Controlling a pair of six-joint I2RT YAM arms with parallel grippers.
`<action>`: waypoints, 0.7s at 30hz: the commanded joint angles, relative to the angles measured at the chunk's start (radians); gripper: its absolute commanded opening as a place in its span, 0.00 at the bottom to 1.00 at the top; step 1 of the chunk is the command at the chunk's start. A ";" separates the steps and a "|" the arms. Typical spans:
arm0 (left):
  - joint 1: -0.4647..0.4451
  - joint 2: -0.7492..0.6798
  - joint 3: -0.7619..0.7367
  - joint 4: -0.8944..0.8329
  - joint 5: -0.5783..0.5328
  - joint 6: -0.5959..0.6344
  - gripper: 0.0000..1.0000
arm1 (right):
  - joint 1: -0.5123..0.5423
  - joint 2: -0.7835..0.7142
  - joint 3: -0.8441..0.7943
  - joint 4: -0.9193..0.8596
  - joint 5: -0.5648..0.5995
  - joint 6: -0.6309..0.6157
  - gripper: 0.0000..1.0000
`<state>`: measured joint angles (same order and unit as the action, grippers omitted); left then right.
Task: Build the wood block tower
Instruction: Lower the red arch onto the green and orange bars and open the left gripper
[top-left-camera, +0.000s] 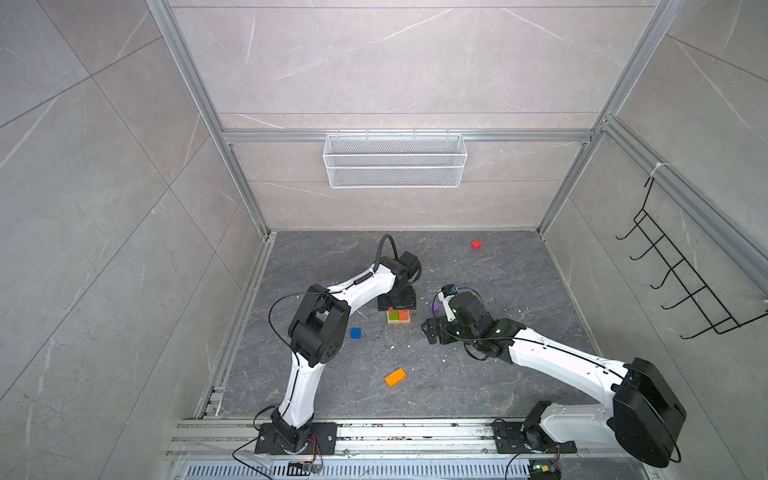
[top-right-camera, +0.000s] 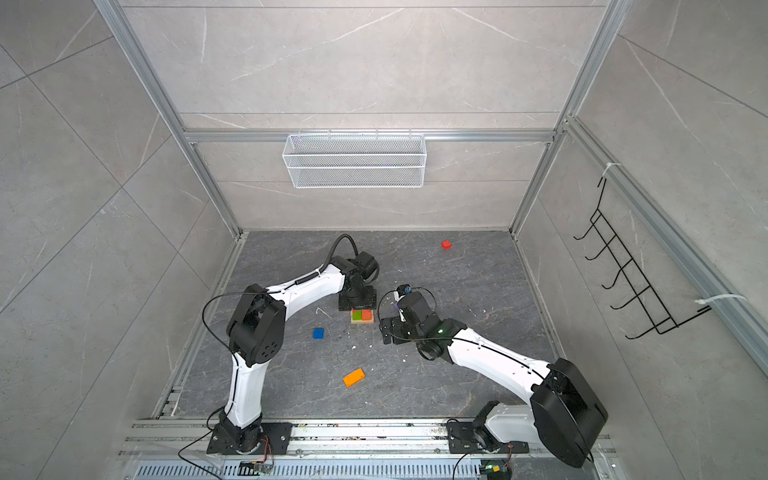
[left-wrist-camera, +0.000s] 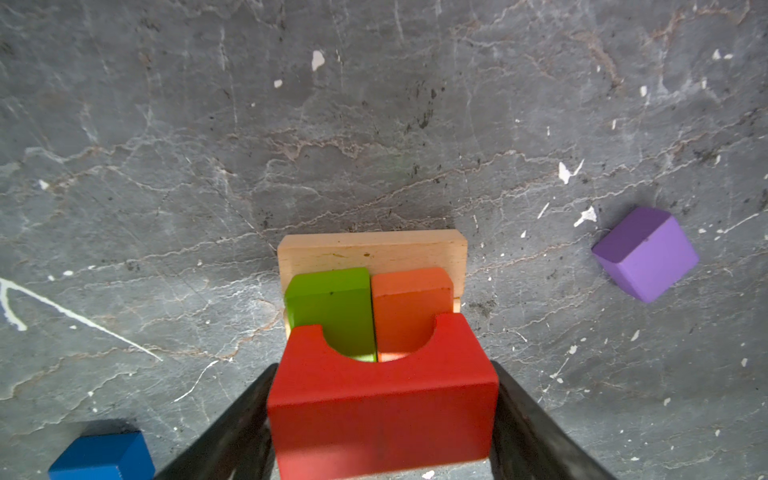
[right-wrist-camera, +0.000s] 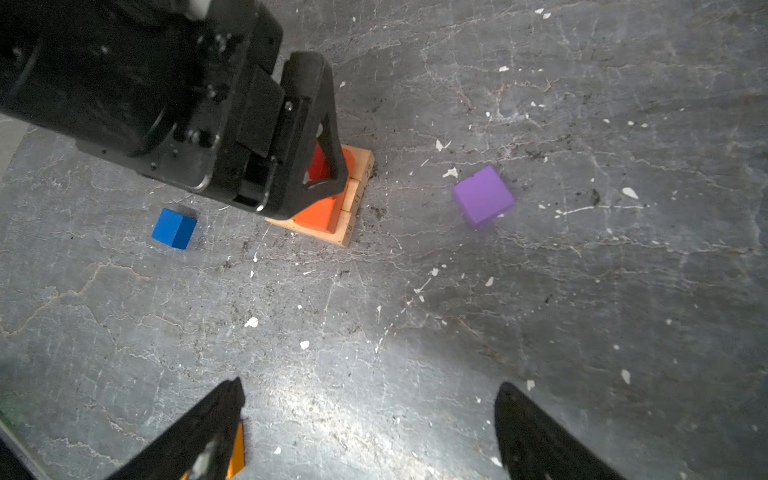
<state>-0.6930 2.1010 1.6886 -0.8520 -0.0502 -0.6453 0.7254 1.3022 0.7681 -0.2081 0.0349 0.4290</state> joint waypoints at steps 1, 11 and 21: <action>0.004 0.012 0.041 -0.027 -0.010 0.001 0.77 | 0.006 0.015 0.006 -0.002 0.008 0.002 0.95; 0.004 -0.038 0.043 -0.041 -0.006 0.019 0.87 | 0.006 0.013 0.014 -0.006 0.018 0.007 0.96; 0.004 -0.147 0.009 -0.048 0.007 0.039 0.92 | 0.006 0.008 0.022 -0.004 -0.004 0.004 0.96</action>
<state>-0.6930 2.0502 1.7023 -0.8726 -0.0483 -0.6270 0.7254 1.3079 0.7685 -0.2081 0.0341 0.4294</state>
